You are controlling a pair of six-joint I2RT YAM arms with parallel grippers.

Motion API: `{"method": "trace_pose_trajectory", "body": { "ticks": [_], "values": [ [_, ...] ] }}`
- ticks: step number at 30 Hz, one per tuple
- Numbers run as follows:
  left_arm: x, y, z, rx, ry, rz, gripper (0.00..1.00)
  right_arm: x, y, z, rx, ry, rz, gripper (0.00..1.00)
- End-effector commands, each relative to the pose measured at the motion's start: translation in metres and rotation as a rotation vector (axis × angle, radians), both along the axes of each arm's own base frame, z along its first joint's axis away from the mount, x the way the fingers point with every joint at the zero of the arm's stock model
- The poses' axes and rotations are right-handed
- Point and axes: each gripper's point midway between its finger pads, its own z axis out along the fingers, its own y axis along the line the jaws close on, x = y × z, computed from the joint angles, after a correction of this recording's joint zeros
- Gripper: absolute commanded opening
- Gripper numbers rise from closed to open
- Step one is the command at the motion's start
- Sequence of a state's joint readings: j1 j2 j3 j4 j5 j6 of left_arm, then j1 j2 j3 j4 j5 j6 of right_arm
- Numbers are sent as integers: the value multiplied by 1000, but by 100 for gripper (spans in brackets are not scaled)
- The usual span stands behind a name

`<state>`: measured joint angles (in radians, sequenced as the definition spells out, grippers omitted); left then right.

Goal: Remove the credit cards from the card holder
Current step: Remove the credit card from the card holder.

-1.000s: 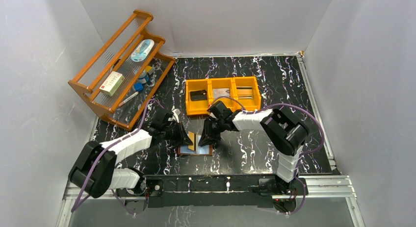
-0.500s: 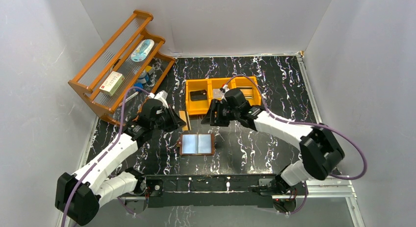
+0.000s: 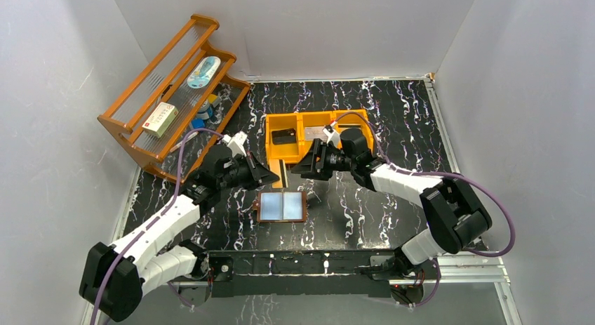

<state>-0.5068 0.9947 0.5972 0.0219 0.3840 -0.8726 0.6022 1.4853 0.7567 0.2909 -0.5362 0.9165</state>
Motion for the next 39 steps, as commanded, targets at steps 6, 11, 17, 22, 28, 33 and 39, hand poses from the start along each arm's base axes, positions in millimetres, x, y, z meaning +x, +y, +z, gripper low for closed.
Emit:
{"method": "trace_pose_trajectory", "body": {
  "ticks": [6,11,17,22,28,33,39],
  "values": [
    [-4,-28,33,-206,-36,-120,0,-11,20,49,215,-89,144,68],
    [-6,-33,33,-242,-25,-148,0,-15,24,58,262,-100,186,53],
    [-4,-32,33,-251,-21,-130,0,-22,24,64,295,-115,241,35],
    [-5,-32,31,-249,-17,-127,0,-27,21,68,319,-120,263,22],
    [-5,-28,26,-226,-12,-104,2,-25,16,70,321,-123,246,13],
    [-6,-24,23,-194,-11,-94,18,-26,16,71,322,-120,246,8],
    [-2,-16,18,-121,-22,-66,43,-25,14,72,311,-126,243,0]
  ]
}}
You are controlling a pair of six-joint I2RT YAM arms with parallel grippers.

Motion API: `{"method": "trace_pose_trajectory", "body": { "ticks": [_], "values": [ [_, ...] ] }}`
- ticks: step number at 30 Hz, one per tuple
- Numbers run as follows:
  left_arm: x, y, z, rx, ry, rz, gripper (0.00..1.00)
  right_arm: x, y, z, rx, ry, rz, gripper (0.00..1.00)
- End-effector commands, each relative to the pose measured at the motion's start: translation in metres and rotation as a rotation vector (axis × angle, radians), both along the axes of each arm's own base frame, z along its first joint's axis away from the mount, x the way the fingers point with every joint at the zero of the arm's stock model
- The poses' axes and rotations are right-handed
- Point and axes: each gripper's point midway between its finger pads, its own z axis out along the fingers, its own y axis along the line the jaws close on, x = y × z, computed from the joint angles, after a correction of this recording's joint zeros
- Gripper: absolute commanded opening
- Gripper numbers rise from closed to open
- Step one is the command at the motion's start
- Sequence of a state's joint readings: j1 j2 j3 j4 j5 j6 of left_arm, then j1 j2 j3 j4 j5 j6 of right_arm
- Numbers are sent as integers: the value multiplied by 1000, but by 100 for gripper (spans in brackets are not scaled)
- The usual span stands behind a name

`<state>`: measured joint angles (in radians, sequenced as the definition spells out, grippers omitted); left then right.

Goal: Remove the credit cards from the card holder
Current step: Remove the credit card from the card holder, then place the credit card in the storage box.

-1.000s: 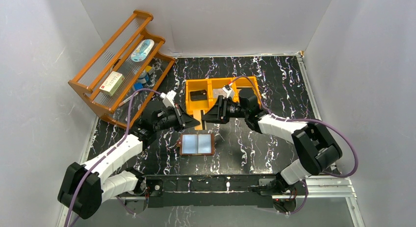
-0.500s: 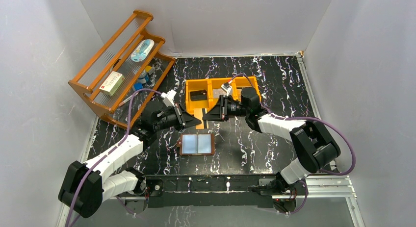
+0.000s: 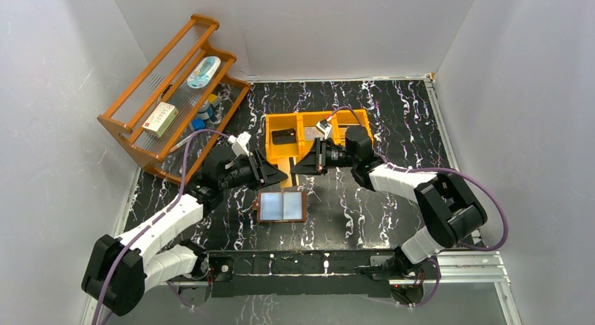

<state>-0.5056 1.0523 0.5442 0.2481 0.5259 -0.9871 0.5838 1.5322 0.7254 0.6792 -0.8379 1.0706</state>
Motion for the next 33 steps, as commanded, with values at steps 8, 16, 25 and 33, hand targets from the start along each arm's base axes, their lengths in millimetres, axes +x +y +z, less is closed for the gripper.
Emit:
{"method": "trace_pose_trajectory", "body": {
  "ticks": [8,16,25,33],
  "values": [
    [6,25,2,161,-58,88,77,16,-8,18,-72,-131,-81,0],
    [0,35,-4,222,-53,91,90,67,-53,-1,-357,-271,-286,0],
    [-1,54,-14,318,-40,153,98,209,-191,30,-1273,-1170,-457,0],
    [-3,56,-15,338,-42,145,98,228,-187,-14,-1322,-1341,-139,0]
  ]
}}
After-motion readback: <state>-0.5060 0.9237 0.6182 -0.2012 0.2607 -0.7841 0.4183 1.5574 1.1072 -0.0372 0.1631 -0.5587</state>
